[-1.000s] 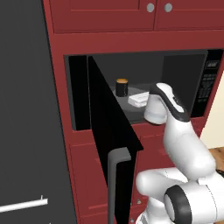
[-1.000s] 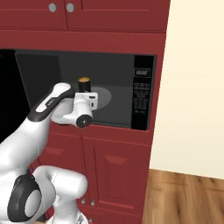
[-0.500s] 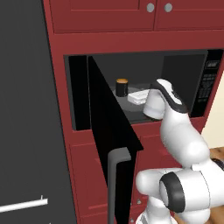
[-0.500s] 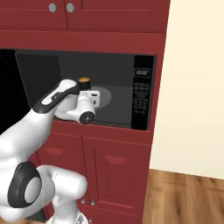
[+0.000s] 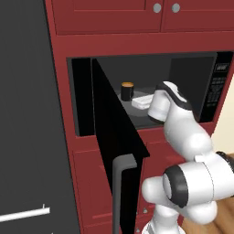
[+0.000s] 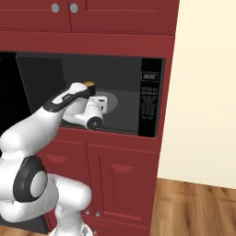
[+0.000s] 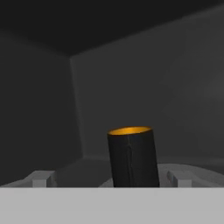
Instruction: Pick the cup of tea, navigate to the dining table, and place it on the saucer.
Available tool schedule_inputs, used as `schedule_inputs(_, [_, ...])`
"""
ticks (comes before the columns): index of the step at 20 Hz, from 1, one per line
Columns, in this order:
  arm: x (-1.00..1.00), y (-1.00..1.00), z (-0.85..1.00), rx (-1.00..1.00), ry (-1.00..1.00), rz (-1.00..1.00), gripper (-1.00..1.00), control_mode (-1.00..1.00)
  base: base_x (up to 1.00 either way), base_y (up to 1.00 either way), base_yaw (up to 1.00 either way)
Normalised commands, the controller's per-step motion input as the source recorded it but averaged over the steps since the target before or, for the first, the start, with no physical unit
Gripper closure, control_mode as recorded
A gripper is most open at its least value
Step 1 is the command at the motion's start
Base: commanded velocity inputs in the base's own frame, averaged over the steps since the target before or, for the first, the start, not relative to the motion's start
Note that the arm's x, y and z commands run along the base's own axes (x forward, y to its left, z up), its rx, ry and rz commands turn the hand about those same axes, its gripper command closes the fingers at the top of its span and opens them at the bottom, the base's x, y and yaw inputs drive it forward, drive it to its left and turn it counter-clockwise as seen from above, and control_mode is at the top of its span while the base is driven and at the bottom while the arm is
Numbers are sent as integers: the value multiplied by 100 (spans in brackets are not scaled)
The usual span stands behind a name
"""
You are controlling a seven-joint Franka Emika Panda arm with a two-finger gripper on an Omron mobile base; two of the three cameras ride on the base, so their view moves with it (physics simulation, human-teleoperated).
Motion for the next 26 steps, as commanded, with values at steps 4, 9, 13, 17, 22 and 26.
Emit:
schedule_inputs(4, [25, 0, -14, 0, 0, 0, -100, -100, 0, 0, 0])
schedule_inputs(9, [28, 0, 0, 0, 0, 0, -100, -100, 0, 0, 0])
schedule_inputs(13, [13, 0, 0, 0, 0, 0, -100, -100, 0, 0, 0])
schedule_inputs(17, [0, 0, 0, 0, 0, 0, -100, -100, 0, 0, 0])
schedule_inputs(22, [2, 0, 0, 0, 0, 0, -100, -100, 0, 0, 0])
schedule_inputs(26, [11, 0, -1, 0, 0, 3, -100, -100, 0, 0, 0])
